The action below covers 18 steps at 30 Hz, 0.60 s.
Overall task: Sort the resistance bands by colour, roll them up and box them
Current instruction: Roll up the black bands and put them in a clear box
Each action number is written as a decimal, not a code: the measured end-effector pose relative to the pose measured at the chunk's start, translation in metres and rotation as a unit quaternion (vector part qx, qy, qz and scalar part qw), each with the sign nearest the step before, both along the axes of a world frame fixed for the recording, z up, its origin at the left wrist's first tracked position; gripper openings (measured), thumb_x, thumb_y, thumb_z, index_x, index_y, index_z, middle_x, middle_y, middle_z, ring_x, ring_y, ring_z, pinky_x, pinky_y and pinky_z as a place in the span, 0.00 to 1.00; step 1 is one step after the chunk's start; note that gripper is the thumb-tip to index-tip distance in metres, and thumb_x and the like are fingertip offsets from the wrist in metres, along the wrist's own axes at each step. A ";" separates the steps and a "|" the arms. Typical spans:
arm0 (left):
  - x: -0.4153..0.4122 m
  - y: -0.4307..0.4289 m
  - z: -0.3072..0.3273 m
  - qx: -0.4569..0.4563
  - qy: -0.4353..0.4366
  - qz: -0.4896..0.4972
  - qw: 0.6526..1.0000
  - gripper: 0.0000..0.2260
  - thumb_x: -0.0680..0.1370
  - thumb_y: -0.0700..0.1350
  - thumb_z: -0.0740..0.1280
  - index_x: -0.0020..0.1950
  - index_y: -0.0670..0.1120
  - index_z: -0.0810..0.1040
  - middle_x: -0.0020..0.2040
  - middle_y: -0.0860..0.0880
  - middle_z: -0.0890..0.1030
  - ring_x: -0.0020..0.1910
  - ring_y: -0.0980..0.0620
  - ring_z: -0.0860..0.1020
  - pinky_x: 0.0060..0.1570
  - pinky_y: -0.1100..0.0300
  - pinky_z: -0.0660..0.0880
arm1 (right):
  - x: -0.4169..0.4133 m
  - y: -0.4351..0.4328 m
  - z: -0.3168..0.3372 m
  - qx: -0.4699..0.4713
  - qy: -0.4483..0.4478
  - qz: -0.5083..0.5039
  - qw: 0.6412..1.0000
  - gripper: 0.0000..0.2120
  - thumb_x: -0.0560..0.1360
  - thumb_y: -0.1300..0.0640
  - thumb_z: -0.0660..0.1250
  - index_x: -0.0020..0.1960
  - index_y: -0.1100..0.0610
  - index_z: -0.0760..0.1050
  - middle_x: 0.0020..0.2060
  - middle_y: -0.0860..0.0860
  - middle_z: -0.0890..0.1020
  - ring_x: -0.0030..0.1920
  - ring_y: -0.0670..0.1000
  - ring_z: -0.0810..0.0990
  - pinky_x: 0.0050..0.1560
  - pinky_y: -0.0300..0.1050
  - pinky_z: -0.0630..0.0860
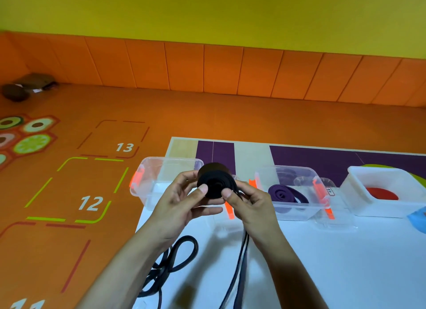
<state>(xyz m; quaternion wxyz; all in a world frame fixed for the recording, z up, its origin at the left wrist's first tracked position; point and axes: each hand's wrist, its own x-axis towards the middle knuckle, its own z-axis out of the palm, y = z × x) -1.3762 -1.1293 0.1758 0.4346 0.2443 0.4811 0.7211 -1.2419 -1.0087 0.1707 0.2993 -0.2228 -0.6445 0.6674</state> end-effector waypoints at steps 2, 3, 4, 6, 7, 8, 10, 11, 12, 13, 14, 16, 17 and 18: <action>-0.006 -0.004 0.002 -0.062 0.091 0.014 0.994 0.13 0.79 0.43 0.69 0.63 0.44 0.75 0.61 0.44 0.81 0.47 0.40 0.85 0.45 0.50 0.82 | 0.001 0.005 0.007 0.052 -0.023 0.002 0.998 0.11 0.75 0.56 0.74 0.56 0.49 0.85 0.38 0.45 0.84 0.36 0.41 0.79 0.41 0.32 0.74; -0.010 -0.005 0.004 -0.093 0.150 0.023 0.984 0.12 0.80 0.42 0.69 0.63 0.46 0.77 0.62 0.46 0.80 0.46 0.43 0.84 0.44 0.51 0.82 | 0.002 0.010 0.011 0.081 -0.040 0.002 0.996 0.10 0.74 0.55 0.75 0.55 0.47 0.85 0.41 0.47 0.84 0.39 0.42 0.79 0.44 0.34 0.74; -0.014 -0.007 0.006 -0.118 0.214 0.035 0.969 0.12 0.80 0.42 0.69 0.63 0.50 0.77 0.62 0.51 0.80 0.45 0.46 0.84 0.44 0.52 0.82 | 0.002 0.015 0.014 0.108 -0.059 0.006 0.992 0.11 0.73 0.54 0.76 0.55 0.45 0.85 0.43 0.49 0.83 0.41 0.43 0.79 0.45 0.34 0.73; -0.022 -0.011 0.013 -0.134 0.337 0.060 0.930 0.16 0.79 0.42 0.71 0.64 0.57 0.77 0.60 0.61 0.78 0.43 0.49 0.81 0.45 0.55 0.82 | 0.000 0.021 0.024 0.151 -0.095 0.022 0.984 0.11 0.73 0.54 0.78 0.54 0.44 0.86 0.44 0.47 0.82 0.42 0.44 0.78 0.44 0.34 0.72; -0.024 -0.012 0.017 -0.125 0.385 0.063 0.912 0.18 0.78 0.42 0.72 0.65 0.59 0.77 0.59 0.65 0.76 0.44 0.50 0.79 0.46 0.58 0.80 | -0.002 0.023 0.030 0.171 -0.110 0.032 0.979 0.11 0.72 0.54 0.78 0.54 0.43 0.86 0.44 0.46 0.81 0.42 0.43 0.79 0.44 0.33 0.72; -0.025 -0.013 0.022 -0.117 0.424 0.058 0.896 0.19 0.78 0.44 0.73 0.65 0.60 0.77 0.58 0.66 0.75 0.45 0.52 0.78 0.47 0.60 0.79 | -0.004 0.024 0.034 0.190 -0.121 0.044 0.973 0.12 0.72 0.53 0.79 0.54 0.43 0.86 0.44 0.45 0.81 0.43 0.43 0.79 0.43 0.33 0.72; -0.028 -0.014 0.030 -0.113 0.487 0.038 0.865 0.17 0.77 0.48 0.74 0.63 0.61 0.78 0.57 0.65 0.76 0.49 0.56 0.77 0.49 0.59 0.79 | -0.007 0.025 0.040 0.218 -0.139 0.063 0.964 0.13 0.71 0.52 0.80 0.54 0.44 0.86 0.45 0.44 0.81 0.45 0.44 0.80 0.43 0.32 0.72; -0.029 -0.014 0.033 -0.117 0.500 0.025 0.858 0.15 0.77 0.49 0.73 0.62 0.61 0.79 0.57 0.64 0.77 0.49 0.56 0.78 0.49 0.56 0.80 | -0.008 0.025 0.042 0.226 -0.145 0.063 0.961 0.13 0.70 0.52 0.80 0.54 0.45 0.86 0.45 0.45 0.81 0.46 0.44 0.80 0.43 0.31 0.72; -0.030 -0.014 0.037 -0.118 0.491 0.013 0.863 0.13 0.78 0.49 0.73 0.60 0.60 0.79 0.56 0.64 0.77 0.46 0.54 0.81 0.49 0.52 0.80 | -0.009 0.025 0.043 0.229 -0.144 0.058 0.961 0.13 0.70 0.52 0.80 0.54 0.45 0.86 0.46 0.45 0.81 0.46 0.44 0.80 0.43 0.31 0.72; -0.031 -0.014 0.038 -0.113 0.470 0.004 0.875 0.12 0.78 0.48 0.72 0.60 0.58 0.78 0.55 0.65 0.76 0.42 0.50 0.83 0.49 0.48 0.81 | -0.009 0.024 0.044 0.226 -0.137 0.049 0.963 0.13 0.70 0.53 0.80 0.54 0.45 0.86 0.46 0.45 0.81 0.46 0.44 0.80 0.44 0.31 0.72; -0.031 -0.013 0.039 -0.101 0.445 0.003 0.890 0.11 0.78 0.46 0.72 0.60 0.56 0.78 0.53 0.66 0.76 0.39 0.48 0.84 0.49 0.47 0.81 | -0.010 0.023 0.045 0.216 -0.121 0.039 0.968 0.14 0.70 0.54 0.81 0.54 0.46 0.86 0.46 0.46 0.81 0.45 0.43 0.80 0.44 0.31 0.73; -0.025 -0.012 0.040 -0.065 0.385 0.020 0.920 0.11 0.79 0.45 0.70 0.61 0.51 0.77 0.50 0.66 0.78 0.36 0.46 0.84 0.46 0.49 0.83 | -0.011 0.020 0.043 0.173 -0.070 0.019 0.982 0.14 0.70 0.56 0.80 0.54 0.46 0.85 0.46 0.49 0.82 0.44 0.43 0.79 0.45 0.33 0.75; -0.021 -0.009 0.040 -0.041 0.351 0.030 0.935 0.12 0.79 0.45 0.69 0.61 0.47 0.76 0.50 0.64 0.79 0.36 0.44 0.84 0.44 0.50 0.83 | -0.011 0.019 0.042 0.150 -0.044 0.013 0.988 0.14 0.70 0.57 0.80 0.54 0.46 0.85 0.47 0.51 0.81 0.43 0.43 0.79 0.46 0.34 0.76; -0.016 -0.007 0.038 -0.018 0.314 0.039 0.949 0.13 0.79 0.45 0.68 0.62 0.44 0.75 0.50 0.62 0.80 0.35 0.42 0.84 0.42 0.50 0.83 | -0.011 0.019 0.040 0.129 -0.026 0.011 0.991 0.14 0.71 0.58 0.79 0.55 0.47 0.85 0.47 0.53 0.81 0.43 0.43 0.79 0.46 0.35 0.76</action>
